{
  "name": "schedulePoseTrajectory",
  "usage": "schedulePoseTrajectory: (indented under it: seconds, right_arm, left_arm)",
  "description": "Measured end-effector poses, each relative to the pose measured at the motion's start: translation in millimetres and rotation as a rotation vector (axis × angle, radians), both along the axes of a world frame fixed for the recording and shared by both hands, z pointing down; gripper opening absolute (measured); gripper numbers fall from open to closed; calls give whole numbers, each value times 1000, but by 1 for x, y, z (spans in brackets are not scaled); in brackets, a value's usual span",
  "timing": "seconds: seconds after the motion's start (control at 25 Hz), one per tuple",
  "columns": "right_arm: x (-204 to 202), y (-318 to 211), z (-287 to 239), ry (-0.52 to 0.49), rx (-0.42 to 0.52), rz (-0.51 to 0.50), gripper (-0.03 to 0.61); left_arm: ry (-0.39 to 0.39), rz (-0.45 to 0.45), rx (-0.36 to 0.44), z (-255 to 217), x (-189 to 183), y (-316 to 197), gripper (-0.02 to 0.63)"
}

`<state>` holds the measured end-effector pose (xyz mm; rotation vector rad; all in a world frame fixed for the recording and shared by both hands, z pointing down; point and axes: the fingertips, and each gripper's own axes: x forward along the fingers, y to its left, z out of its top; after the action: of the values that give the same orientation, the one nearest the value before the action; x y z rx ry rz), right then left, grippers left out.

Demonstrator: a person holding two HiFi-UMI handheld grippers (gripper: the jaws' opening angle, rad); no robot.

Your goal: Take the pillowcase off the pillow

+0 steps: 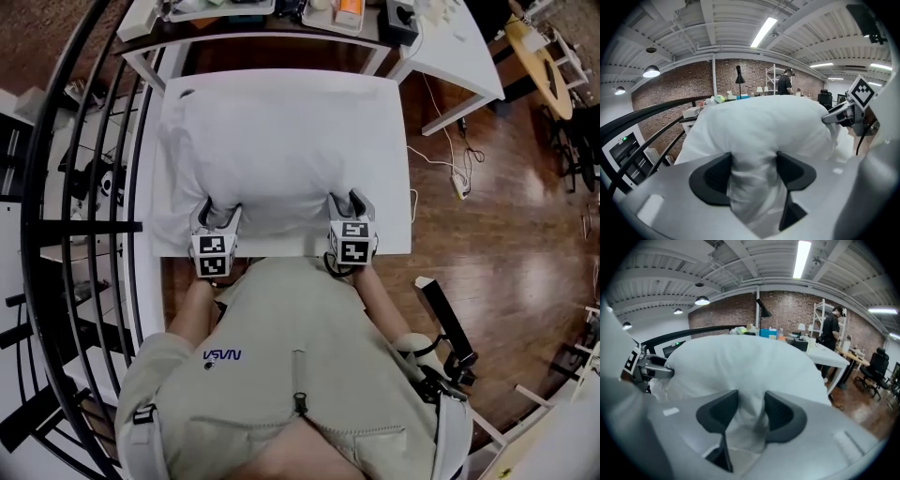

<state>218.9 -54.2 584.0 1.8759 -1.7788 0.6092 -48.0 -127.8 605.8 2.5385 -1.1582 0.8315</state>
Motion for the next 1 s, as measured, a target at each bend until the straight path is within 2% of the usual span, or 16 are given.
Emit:
schedulePoseTrajectory:
  seconds: [0.08, 0.16, 0.32, 0.52, 0.64, 0.84, 1.0]
  right_arm:
    - [-2, 2, -12, 11, 41, 4, 111]
    - [-7, 7, -29, 10, 88, 13, 28]
    - [-4, 1, -75, -40, 179, 21, 14]
    - [2, 1, -137, -68, 272, -16, 12]
    - [4, 11, -153, -115, 252, -36, 12]
    - [7, 32, -170, -188, 168, -68, 12]
    - [11, 35, -172, -262, 83, -75, 12]
  left_arm:
    - [21, 5, 29, -15, -1, 2, 268]
    - [59, 4, 83, -38, -6, 3, 179]
    - [126, 39, 133, -89, 2, -4, 44]
    - [172, 118, 238, -161, 11, -7, 23]
    - [167, 160, 193, -178, 14, -1, 23]
    - [156, 209, 120, -199, 18, 19, 23]
    - [65, 305, -6, -187, 23, 25, 23]
